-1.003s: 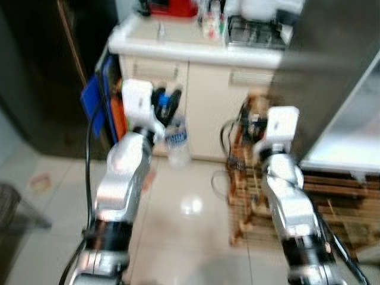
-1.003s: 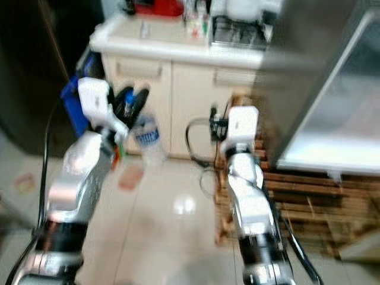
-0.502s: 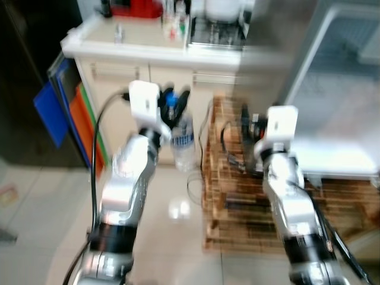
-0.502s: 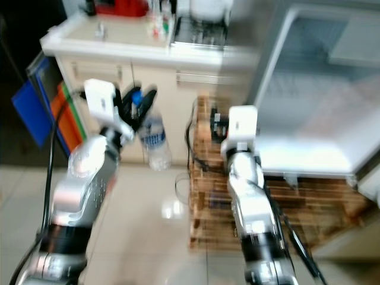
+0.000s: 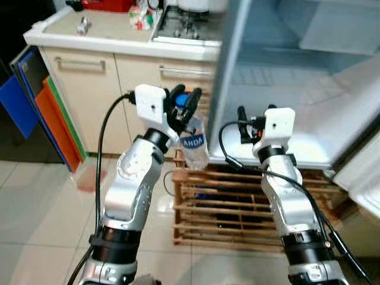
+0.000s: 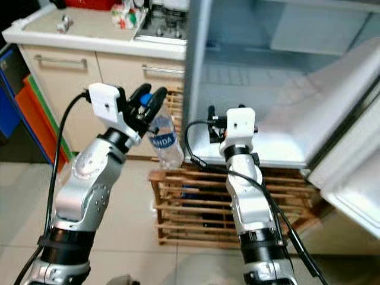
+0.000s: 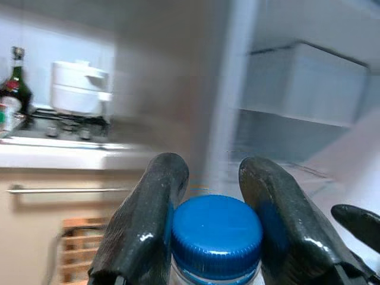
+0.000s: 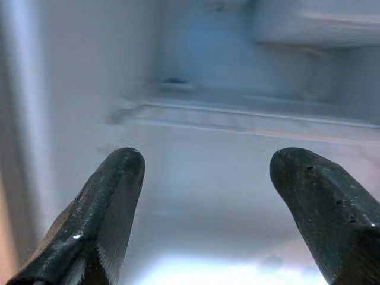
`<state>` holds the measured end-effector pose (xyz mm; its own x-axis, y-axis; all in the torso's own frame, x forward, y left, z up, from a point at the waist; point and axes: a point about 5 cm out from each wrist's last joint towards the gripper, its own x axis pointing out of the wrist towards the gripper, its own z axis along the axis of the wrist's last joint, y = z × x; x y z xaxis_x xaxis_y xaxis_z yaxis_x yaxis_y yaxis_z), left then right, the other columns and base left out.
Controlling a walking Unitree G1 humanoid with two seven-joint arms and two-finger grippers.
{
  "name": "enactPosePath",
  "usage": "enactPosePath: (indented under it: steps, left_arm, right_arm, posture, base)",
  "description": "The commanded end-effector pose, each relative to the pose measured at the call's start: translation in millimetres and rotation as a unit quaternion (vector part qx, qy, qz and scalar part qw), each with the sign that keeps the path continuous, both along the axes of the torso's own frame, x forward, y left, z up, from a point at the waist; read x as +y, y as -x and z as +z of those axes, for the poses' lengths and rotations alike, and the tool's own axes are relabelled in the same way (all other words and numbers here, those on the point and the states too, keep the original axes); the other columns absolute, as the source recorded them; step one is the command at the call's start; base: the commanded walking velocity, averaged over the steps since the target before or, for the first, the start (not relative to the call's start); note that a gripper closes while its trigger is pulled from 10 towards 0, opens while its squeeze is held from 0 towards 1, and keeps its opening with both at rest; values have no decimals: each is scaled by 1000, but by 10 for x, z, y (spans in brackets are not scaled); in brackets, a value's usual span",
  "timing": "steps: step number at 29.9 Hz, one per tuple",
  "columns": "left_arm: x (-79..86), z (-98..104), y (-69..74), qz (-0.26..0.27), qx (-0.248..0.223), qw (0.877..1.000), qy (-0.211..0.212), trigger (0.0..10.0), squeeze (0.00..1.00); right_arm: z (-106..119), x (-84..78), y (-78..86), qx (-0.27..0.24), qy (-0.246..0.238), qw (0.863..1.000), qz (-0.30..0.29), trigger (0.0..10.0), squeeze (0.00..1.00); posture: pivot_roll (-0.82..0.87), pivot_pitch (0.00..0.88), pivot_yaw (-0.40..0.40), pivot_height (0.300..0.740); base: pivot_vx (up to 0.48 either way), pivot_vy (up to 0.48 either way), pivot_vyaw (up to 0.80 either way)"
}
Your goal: Restocking fridge
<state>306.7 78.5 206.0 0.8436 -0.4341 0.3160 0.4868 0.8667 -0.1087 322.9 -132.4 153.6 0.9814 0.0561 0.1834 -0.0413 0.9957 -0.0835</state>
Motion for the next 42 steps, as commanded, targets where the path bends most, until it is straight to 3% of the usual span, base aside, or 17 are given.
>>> enactPosePath:
  steps: [1, 9, 15, 20, 21, 26, 27, 29, 42]
  left_arm:
    - [-77, 91, -21, -3, -18, 1000, -11, 10000, 0]
    - [-205, 169, -145, -24, -36, 999, -31, 10000, 0]
    - [-350, 182, -225, -38, -38, 998, -38, 10000, 0]
    - [-426, 210, -260, -48, -45, 997, -43, 10000, 0]
    - [-442, 207, -287, -49, -46, 997, -49, 10000, 0]
    - [-469, 209, -324, -54, -45, 996, -56, 10000, 0]
    - [-495, 221, -370, -57, -44, 996, -57, 10000, 0]
    - [-510, 233, -418, -57, -40, 996, -53, 10000, 0]
    - [-615, 253, -485, -58, -47, 995, -70, 10000, 0]
  right_arm:
    - [9, -80, -14, 1, -3, 1000, -11, 10000, 0]
    - [4, -95, 2, 0, -4, 1000, -16, 10000, 0]
    - [-1, -106, 27, 0, -6, 1000, -20, 10000, 0]
    - [-50, -65, 77, 13, -9, 1000, 13, 10000, 0]
    - [-149, -75, 140, 34, 8, 998, 44, 10000, 0]
    - [-398, -216, 265, 80, 32, 994, 60, 10000, 0]
    - [-622, -330, 388, 123, 55, 989, 66, 10000, 0]
    - [-771, -357, 494, 154, 63, 982, 85, 10000, 0]
    - [-846, -356, 594, 168, 45, 981, 83, 10000, 0]
  posture:
    - [70, 0, -41, 740]
    - [43, 0, -24, 740]
    - [25, 0, -14, 740]
    - [14, 0, -8, 740]
    - [14, 0, -8, 740]
    - [18, 0, -10, 740]
    - [14, 0, -4, 740]
    - [5, 0, 3, 740]
    - [-15, 0, 21, 740]
  base:
    - [0, 0, 0]
    - [0, 0, 0]
    - [430, 0, 0]
    - [456, 0, 0]
    - [458, 0, 0]
    - [455, 0, 0]
    - [458, 0, 0]
    - [450, 0, 0]
    - [84, 54, 0]
